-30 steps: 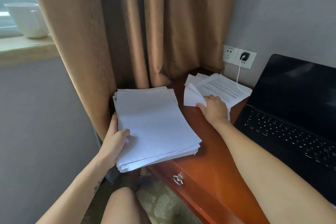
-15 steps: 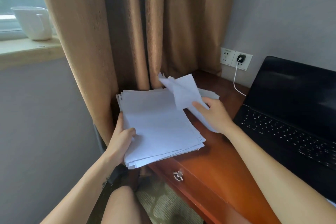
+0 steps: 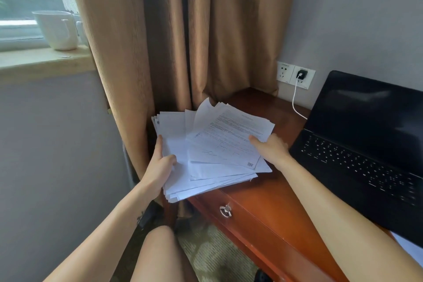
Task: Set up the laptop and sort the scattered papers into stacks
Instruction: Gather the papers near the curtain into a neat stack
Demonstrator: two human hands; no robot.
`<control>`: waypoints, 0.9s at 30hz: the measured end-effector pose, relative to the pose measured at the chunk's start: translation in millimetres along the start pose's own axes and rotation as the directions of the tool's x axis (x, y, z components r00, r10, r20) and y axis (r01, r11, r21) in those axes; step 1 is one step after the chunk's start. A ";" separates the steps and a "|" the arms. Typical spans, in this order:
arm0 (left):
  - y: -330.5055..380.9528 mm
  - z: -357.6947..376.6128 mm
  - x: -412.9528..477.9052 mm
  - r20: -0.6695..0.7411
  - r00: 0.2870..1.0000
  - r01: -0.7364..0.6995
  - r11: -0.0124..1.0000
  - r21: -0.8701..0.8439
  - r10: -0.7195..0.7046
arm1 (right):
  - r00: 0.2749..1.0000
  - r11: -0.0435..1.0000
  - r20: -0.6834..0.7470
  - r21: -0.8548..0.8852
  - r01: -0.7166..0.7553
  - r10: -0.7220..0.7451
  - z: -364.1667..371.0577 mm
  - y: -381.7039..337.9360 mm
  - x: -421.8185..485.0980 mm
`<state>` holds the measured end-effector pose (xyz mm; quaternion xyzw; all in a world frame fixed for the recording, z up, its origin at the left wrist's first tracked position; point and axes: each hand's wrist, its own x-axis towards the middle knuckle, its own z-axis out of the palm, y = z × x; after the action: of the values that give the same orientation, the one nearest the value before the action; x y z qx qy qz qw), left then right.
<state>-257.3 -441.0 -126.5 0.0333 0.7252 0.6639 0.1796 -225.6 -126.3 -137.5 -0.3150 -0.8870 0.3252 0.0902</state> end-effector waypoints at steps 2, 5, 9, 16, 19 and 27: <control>-1.6 -1.4 2.1 -0.010 1.000 0.006 1.000 0.000 -0.006 | 0.999 0.953 0.015 0.299 -0.049 0.047 1.9 -1.1 7.5; -3.5 -1.7 4.0 -0.016 1.000 0.017 1.000 -0.011 -0.017 | 0.988 0.838 0.090 0.523 -0.156 0.127 1.9 -16.6 3.9; -4.0 -2.1 6.0 -0.013 1.000 0.008 1.000 0.001 -0.008 | 0.975 0.795 0.126 0.565 -0.220 0.180 0.4 -18.6 2.2; -4.8 -2.4 6.3 -0.008 1.000 0.023 0.999 0.027 -0.022 | 0.968 0.812 0.196 0.532 -0.240 0.157 -24.1 2.9 -3.0; -3.2 -0.7 5.1 -0.013 1.000 0.024 0.999 0.023 -0.023 | 0.952 0.815 0.282 0.522 -0.253 0.115 -38.1 13.0 -2.2; -8.8 -5.0 12.0 -0.010 1.000 0.011 1.000 0.005 -0.011 | 0.945 0.882 0.326 0.450 -0.138 -0.018 -21.4 -13.1 -9.6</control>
<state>-268.3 -443.3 -137.4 0.0262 0.7280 0.6611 0.1795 -216.8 -128.8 -112.2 -0.2545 -0.7750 0.5785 0.0074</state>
